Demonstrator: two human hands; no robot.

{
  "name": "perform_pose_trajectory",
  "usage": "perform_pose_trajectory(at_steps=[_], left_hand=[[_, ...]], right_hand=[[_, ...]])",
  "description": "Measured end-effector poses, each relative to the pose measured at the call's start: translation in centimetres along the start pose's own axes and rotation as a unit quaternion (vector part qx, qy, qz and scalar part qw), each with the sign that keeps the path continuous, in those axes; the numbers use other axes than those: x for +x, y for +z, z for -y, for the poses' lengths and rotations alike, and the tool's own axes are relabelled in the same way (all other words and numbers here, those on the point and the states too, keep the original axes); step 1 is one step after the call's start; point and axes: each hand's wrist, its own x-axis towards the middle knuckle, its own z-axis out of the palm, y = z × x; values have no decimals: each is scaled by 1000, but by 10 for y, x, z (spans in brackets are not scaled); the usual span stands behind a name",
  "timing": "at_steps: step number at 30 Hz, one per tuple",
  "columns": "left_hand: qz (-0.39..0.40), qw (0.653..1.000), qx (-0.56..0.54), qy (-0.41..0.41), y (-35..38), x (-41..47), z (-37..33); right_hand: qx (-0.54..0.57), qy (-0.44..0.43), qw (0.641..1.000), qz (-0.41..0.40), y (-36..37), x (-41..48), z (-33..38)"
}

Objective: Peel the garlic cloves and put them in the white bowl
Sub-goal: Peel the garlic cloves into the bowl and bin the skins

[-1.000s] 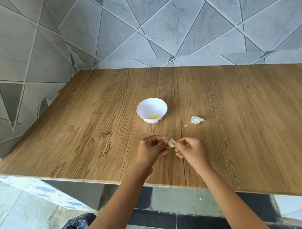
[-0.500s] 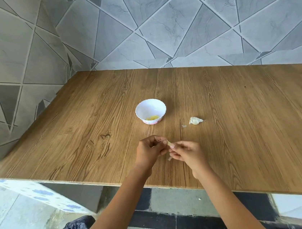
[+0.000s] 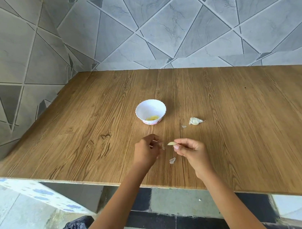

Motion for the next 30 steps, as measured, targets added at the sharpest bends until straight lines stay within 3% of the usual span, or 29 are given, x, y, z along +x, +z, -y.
perform_pose_trajectory(at_steps=[3, 5, 9, 12, 18, 20, 24, 30], left_hand=[[38, 982, 146, 110, -2, 1, -3], [36, 975, 168, 138, -2, 2, -3], [-23, 984, 134, 115, -2, 3, -4], [-1, 989, 110, 99, -4, 3, -9], [-28, 978, 193, 73, -3, 0, -8], [-2, 985, 152, 77, -2, 1, -9], [99, 992, -75, 8, -2, 0, -16], [146, 977, -154, 8, -7, 1, -15]], right_hand=[[9, 3, 1000, 0, -1, -1, 1], [16, 6, 1000, 1, 0, -1, 2], [33, 8, 999, 1, 1, 0, 3], [50, 23, 998, -1, 0, -1, 4], [63, 38, 997, -8, -1, -3, 6], [60, 39, 997, -7, -1, -3, 7], [67, 44, 997, 0, -1, -4, 9], [48, 51, 997, 40, -5, -4, 15]])
